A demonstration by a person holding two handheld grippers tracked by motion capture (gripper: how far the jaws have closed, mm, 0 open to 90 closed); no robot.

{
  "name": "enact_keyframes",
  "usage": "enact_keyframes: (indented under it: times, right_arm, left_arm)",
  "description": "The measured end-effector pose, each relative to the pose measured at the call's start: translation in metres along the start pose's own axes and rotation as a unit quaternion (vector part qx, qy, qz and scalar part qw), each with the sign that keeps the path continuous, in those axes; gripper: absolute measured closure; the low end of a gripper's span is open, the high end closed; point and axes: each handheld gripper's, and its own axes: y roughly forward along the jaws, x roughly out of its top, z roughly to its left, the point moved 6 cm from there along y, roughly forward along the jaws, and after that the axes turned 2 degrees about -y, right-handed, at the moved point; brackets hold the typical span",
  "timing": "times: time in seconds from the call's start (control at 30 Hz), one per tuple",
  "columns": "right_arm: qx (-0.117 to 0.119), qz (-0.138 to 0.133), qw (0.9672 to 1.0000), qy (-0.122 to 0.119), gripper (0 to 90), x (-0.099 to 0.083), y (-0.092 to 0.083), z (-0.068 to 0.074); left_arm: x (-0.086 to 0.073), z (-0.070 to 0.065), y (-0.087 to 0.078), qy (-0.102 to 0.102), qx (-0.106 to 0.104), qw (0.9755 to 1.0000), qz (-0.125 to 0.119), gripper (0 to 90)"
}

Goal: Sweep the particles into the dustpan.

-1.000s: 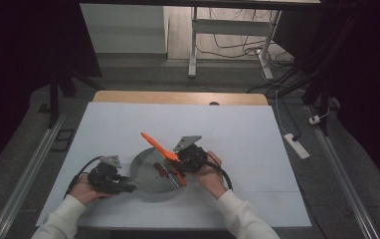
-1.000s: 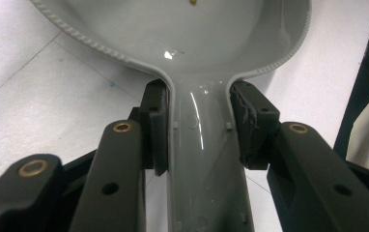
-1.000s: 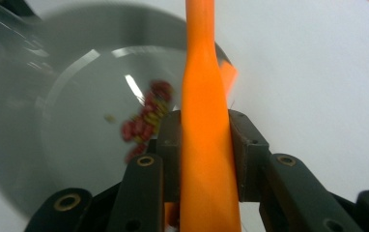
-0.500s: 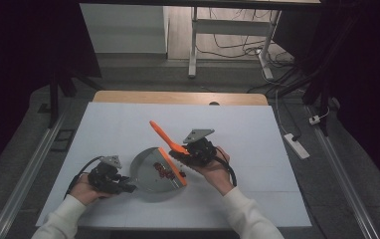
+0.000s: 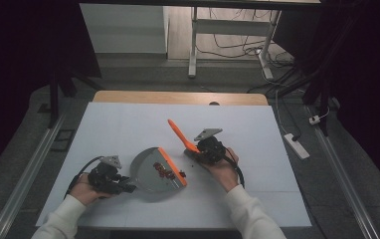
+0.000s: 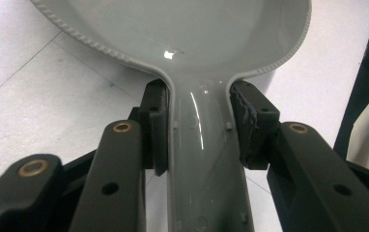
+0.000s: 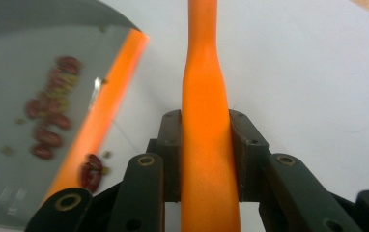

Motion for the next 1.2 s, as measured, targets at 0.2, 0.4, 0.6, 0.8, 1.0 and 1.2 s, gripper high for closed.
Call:
enact_keyframes:
  times: [0.2, 0.4, 0.6, 0.8, 1.0, 1.2]
  right_arm:
    - [-0.008, 0.002, 0.9997, -0.022, 69.7, 0.004, 0.004, 0.019]
    - [0.067, -0.022, 0.9975, -0.004, 69.8, 0.013, 0.006, 0.046]
    - [0.077, -0.061, 0.9951, -0.012, 69.8, 0.025, -0.007, 0.052]
    - [0.006, -0.047, 0.9988, -0.013, 69.8, 0.018, -0.014, 0.025]
    - [0.005, -0.016, 0.9999, 0.003, 69.8, 0.0, -0.002, 0.02]
    - [0.009, -0.018, 0.9997, -0.011, 69.7, 0.003, 0.003, 0.032]
  left_arm:
    - [0.0, -0.001, 0.0, 0.0, 0.001, 1.0, 0.0, 61.7]
    - [0.0, 0.0, 0.0, -0.001, 0.0, 1.0, 0.001, 61.7]
    - [0.0, -0.001, 0.0, 0.0, 0.0, 1.0, 0.001, 61.7]
    - [0.0, -0.001, 0.0, 0.0, 0.002, 1.0, 0.001, 61.7]
    - [0.0, 0.0, 0.0, -0.001, 0.0, 1.0, 0.001, 61.7]
    - [0.0, -0.001, 0.0, 0.0, 0.002, 1.0, 0.001, 61.7]
